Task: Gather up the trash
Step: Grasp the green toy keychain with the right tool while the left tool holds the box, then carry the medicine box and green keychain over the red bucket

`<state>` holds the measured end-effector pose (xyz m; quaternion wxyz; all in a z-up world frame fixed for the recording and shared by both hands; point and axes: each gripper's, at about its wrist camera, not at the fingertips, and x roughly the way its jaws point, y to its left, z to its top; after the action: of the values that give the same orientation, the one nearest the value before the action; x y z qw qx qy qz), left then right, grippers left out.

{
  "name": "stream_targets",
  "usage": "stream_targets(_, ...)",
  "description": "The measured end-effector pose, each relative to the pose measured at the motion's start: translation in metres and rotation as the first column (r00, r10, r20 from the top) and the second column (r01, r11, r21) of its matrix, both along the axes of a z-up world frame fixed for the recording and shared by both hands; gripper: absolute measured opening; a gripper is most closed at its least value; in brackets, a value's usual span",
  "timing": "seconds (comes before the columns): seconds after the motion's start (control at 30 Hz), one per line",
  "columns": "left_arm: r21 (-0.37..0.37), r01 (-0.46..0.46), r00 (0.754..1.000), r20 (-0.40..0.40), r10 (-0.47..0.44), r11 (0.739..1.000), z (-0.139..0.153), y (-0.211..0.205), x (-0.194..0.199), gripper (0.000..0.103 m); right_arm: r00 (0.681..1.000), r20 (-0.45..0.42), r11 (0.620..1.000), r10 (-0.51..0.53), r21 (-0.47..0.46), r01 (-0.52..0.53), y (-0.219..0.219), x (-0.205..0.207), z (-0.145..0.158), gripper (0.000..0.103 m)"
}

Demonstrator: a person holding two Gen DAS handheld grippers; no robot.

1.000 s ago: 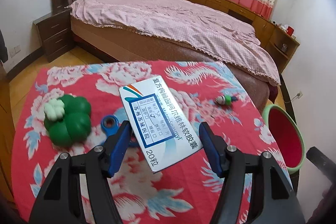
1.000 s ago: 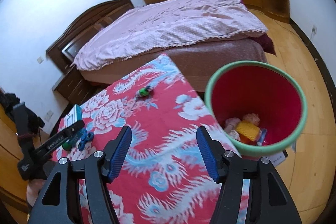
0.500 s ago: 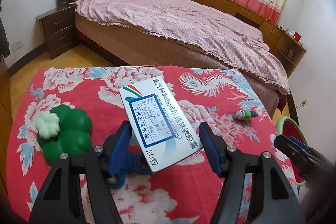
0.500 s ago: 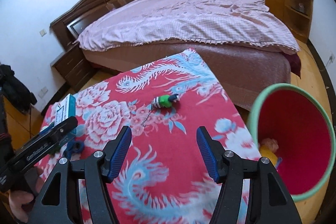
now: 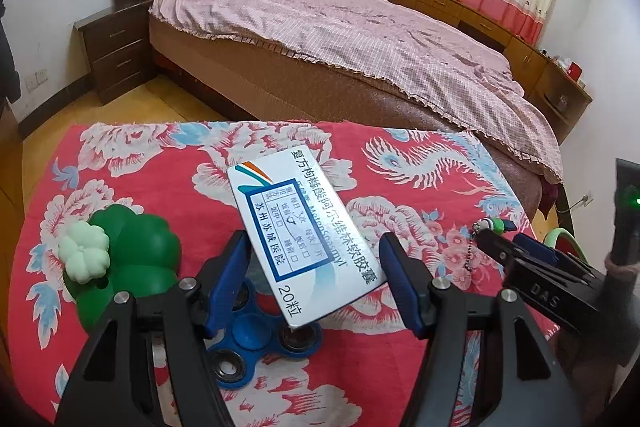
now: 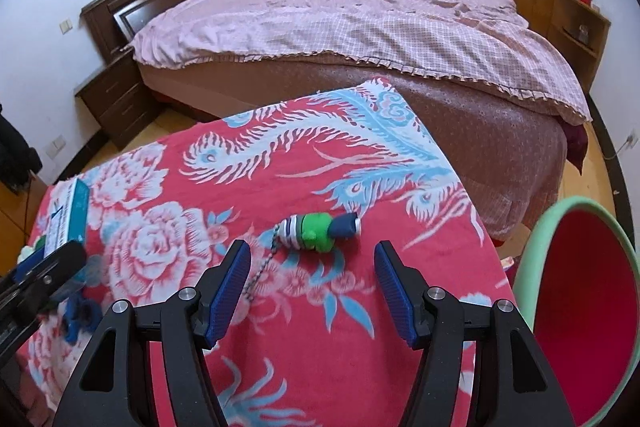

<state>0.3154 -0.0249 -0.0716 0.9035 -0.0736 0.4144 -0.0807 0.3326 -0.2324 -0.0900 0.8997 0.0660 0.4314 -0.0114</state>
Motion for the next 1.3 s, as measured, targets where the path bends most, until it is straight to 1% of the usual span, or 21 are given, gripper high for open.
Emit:
stream_targets(0.27,-0.006,0.007,1.000,-0.011,-0.007,1.000,-0.003,-0.002,0.001,0.067,1.000,-0.002,0.998,-0.008,-0.069,0.007,0.001,0.013,-0.008,0.065)
stream_targets(0.3,-0.007,0.008,1.000,-0.012,-0.008,1.000,-0.003,-0.002,0.001,0.067,1.000,-0.001,0.997,-0.006,-0.074,0.006,0.002,0.013,-0.008,0.059)
stream_targets(0.37,-0.011,0.010,1.000,-0.015,-0.010,1.000,-0.003,-0.002,0.001,0.067,1.000,0.008,0.997,0.009,-0.083,-0.009,0.003,0.013,-0.008,0.050)
stream_targets(0.47,-0.018,0.015,1.000,-0.018,-0.015,1.000,-0.003,-0.004,-0.001,0.067,1.000,0.008,0.995,0.027,-0.092,-0.026,0.006,0.012,-0.008,0.049)
stream_targets(0.67,-0.024,0.031,1.000,-0.003,-0.031,0.999,0.005,-0.008,-0.008,0.067,1.000,0.010,0.999,0.023,-0.035,-0.023,0.001,-0.002,-0.002,0.049)
stream_targets(0.87,-0.043,0.041,0.999,-0.006,-0.041,0.998,0.013,-0.013,-0.020,0.067,0.999,0.039,0.999,0.015,0.038,-0.016,-0.009,-0.033,0.018,0.049)
stream_targets(1.13,-0.053,0.052,0.999,0.002,-0.052,0.997,0.025,-0.020,-0.054,0.067,0.999,0.052,0.992,0.012,0.125,-0.019,-0.025,-0.081,0.040,0.049)
stream_targets(1.3,-0.064,0.066,0.998,0.004,-0.066,0.996,0.033,-0.025,-0.077,0.067,0.998,0.069,0.988,0.002,0.151,-0.012,-0.037,-0.110,0.050,0.049)
